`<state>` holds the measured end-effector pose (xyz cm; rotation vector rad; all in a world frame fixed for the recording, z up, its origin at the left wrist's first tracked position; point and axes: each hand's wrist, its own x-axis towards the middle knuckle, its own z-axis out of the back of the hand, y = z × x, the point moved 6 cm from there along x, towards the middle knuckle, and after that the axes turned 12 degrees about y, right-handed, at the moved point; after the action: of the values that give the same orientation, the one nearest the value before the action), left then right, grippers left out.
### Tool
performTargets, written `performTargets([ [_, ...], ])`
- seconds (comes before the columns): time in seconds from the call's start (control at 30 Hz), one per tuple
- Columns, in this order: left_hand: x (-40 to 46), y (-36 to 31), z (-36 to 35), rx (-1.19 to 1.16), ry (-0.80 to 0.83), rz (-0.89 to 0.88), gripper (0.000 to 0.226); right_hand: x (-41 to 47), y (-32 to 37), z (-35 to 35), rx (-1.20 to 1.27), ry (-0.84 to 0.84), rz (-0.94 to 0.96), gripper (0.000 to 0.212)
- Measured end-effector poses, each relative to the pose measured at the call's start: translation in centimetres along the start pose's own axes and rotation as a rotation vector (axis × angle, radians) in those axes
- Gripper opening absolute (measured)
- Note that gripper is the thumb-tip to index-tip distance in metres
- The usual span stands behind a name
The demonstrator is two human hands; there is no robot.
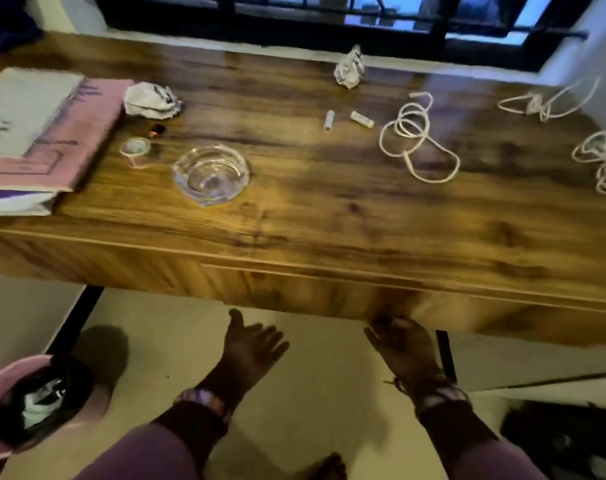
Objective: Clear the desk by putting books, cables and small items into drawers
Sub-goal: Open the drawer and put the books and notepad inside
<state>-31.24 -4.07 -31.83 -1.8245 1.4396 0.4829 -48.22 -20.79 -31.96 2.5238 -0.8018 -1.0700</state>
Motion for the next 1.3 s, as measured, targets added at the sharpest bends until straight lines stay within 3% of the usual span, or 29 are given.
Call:
performTargets([
  [0.07,0.6,0.9,-2.1,-0.089,0.027,-0.081,0.077,0.0,-0.2,0.4,0.069,0.058,-0.029,0.026],
  [0.2,-0.5,2.0,-4.1,-0.039,0.047,-0.138,0.077,-0.6,-1.1,1.3,0.137,0.093,-0.109,0.027],
  [0.33,-3.9,3.2,-2.4,0.079,0.000,-0.150,0.069,-2.9,-2.8,3.8,0.096,0.076,-0.175,0.023],
  [0.4,-6.4,3.7,-1.5,0.195,-0.038,-0.231,0.054,-4.9,-3.5,4.7,0.042,0.082,-0.213,0.022],
  [0.47,-9.4,3.4,-0.7,0.502,-0.185,-0.452,0.037,-6.9,-4.0,5.4,-0.096,0.069,-0.256,0.022],
  [0.57,-15.2,2.7,-0.9,1.109,-0.493,-0.839,0.077,-11.5,-4.9,4.7,-0.433,0.151,-0.340,0.019],
  [0.63,-17.6,3.4,-2.2,1.580,-0.475,-0.950,0.081,-14.7,-5.5,2.7,-0.725,0.295,-0.357,0.015],
  [0.7,-18.8,4.8,-2.7,2.122,-0.383,-0.844,0.070,-17.8,-5.6,-0.4,-1.096,0.435,-0.230,0.024],
  [0.73,-19.4,5.2,-2.4,2.283,-0.348,-0.742,0.065,-19.2,-5.4,-2.3,-1.315,0.496,-0.064,0.027],
  [0.8,-21.1,5.6,-2.6,2.385,-0.321,-0.616,0.054,-22.0,-4.9,-6.2,-1.786,0.576,0.408,0.032],
  [0.87,-23.1,6.3,-3.4,2.467,-0.353,-0.580,0.040,-24.5,-5.9,-8.4,-2.155,0.672,0.678,0.041],
  [0.9,-24.1,6.7,-3.7,2.499,-0.374,-0.552,0.036,-24.9,-6.5,-8.6,-2.321,0.707,0.668,0.044],
  [0.97,-25.4,7.6,-3.3,2.498,-0.381,-0.478,0.033,-24.6,-7.6,-7.5,-2.529,0.701,0.426,0.042],
  [1.03,-26.8,8.4,-2.4,2.498,-0.391,-0.442,0.030,-25.1,-8.1,-6.4,-2.526,0.706,0.225,0.036],
  [1.3,-31.6,11.0,1.3,2.512,-0.387,-0.335,0.031,-30.0,-11.4,-4.4,-2.480,0.980,-0.030,0.040],
])
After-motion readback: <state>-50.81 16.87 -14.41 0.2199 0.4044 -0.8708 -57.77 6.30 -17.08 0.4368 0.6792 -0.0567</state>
